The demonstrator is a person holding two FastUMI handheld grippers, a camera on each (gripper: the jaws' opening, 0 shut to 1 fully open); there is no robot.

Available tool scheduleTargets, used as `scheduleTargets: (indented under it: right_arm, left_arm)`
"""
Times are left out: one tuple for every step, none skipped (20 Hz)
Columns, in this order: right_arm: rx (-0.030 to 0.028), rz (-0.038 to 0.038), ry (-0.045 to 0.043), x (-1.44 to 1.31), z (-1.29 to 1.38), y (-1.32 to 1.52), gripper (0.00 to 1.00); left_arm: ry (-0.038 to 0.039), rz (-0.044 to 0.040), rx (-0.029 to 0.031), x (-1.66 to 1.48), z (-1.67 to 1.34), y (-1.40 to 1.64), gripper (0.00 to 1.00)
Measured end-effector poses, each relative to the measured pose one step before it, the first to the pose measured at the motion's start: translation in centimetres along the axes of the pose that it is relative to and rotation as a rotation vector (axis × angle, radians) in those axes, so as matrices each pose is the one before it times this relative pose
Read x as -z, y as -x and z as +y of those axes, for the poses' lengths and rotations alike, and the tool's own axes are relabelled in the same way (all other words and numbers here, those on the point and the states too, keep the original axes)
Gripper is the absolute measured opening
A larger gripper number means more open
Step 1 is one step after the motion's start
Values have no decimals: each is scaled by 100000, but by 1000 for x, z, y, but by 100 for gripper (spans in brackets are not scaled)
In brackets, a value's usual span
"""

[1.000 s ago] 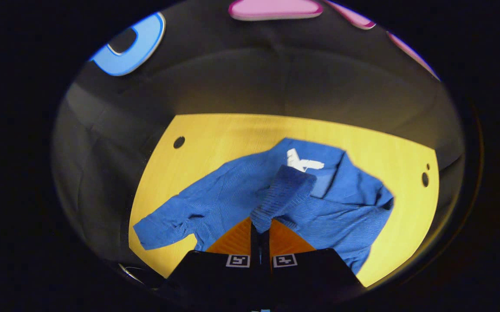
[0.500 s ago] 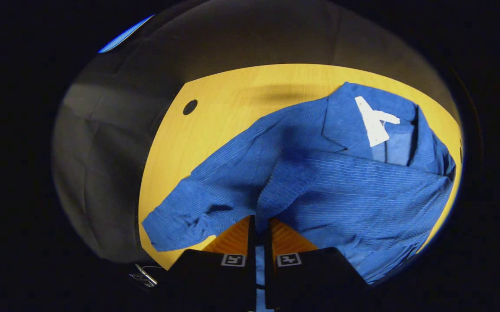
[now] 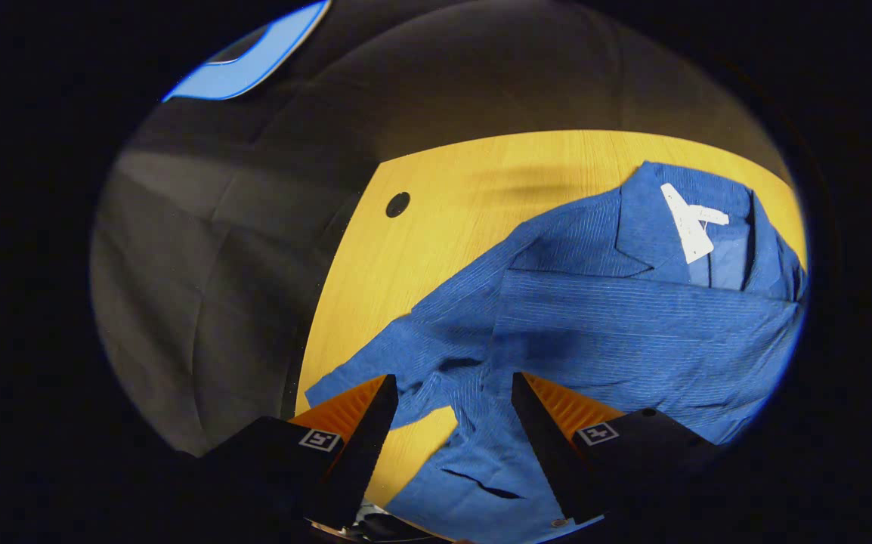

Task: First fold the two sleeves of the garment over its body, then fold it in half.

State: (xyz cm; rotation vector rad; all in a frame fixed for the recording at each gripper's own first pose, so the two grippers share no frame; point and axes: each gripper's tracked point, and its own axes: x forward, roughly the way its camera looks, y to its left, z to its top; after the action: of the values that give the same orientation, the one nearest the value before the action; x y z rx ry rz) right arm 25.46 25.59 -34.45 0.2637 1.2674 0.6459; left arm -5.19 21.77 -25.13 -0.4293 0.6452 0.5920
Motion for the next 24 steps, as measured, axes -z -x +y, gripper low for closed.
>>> scheduleTargets:
  right_arm:
    - [-100, 464, 5867, 725, 72, 1477, 97]
    - [85, 933, 6358, 842, -136, 1725, 100]
    - [-393, 818, 5681, 1103, 77, 1839, 97]
    - [-943, -793, 4905, 1187, 379, 2578, 98]
    - [-1163, -1101, 1758, 888, 338, 1997, 98]
    - [-1578, -1454, 244, 1067, 485, 2034, 98]
    - [-1282, -1215, -734, 1034, 319, 1903, 98]
    - [-778, -1676, -1355, 1180, 32, 1806, 98]
    - [-252, -1426, -2103, 1095, -166, 1728, 98]
    - [535, -1048, -2247, 1535, -445, 1838, 98]
    - [1492, -508, -1963, 1334, -795, 1455, 97]
    - [1649, -613, -835, 1338, -1074, 1289, 98]
    - [3638, 1499, 704, 1656, -1582, 1128, 97]
    - [6764, 1202, 36, 1652, -2269, 811, 97]
    - [5155, 1751, -1325, 1557, -1850, 881, 97]
    - [1942, 1, -5936, 1740, -1173, 1390, 98]
    - [-638, -1565, -5965, 740, -221, 1093, 98]
    - [-1032, -1669, -6158, 474, -254, 658, 98]
    - [-670, -1914, -5672, 245, -483, 584, 98]
    - [-3, -1478, -4315, 168, -423, 218, 98]
    - [581, -602, -3017, 104, -500, 50, 97]
    - [764, -905, -2507, 128, -310, 192, 98]
    - [-417, -159, -1166, -27, 72, -137, 98]
    - [-902, -171, -403, -95, 211, 71, 98]
  left_arm:
    - [668, 4235, 2919, 131, -962, -1230, 85]
    - [-67, 3750, 1395, -118, -544, -1454, 85]
    - [-1004, 2929, 610, -505, -265, -1679, 86]
    - [-1646, 3567, 106, -991, -324, -2146, 86]
    - [-1081, 2440, 90, -771, -447, -1665, 86]
    - [-1279, 3549, 674, -750, -599, -1739, 86]
    - [-815, 4525, 810, -421, -534, -1506, 85]
    - [-26, 5480, 365, -244, -460, -2109, 85]
    - [-671, 5907, 1265, -224, -495, -1558, 86]
    - [568, 6535, -166, -52, -269, -1694, 86]
    - [915, 6892, 263, 53, -281, -1671, 87]
    - [2001, 7076, 1528, -76, -363, -1502, 86]
    - [4096, 7558, 1116, -4, -181, -1336, 86]
    - [3106, 5993, 2104, -85, -343, -858, 85]
    - [2055, 4729, -1869, -68, 689, -1025, 86]
    - [-279, 1436, -2101, -211, 769, -545, 86]
    - [-604, 868, -982, -156, -27, -586, 85]
    - [-1080, 2625, -2846, 323, -234, -305, 87]
    - [-4138, 1809, -3107, -335, -150, 870, 84]
    - [-4306, 3607, -3797, 495, -552, -1189, 81]
    - [-6409, 1957, -1274, 306, -574, -301, 81]
    - [-2206, 500, -379, 23, -168, -45, 83]
    - [-59, 272, 144, 71, 8, -100, 83]
    - [756, -763, 381, -244, 20, 356, 81]
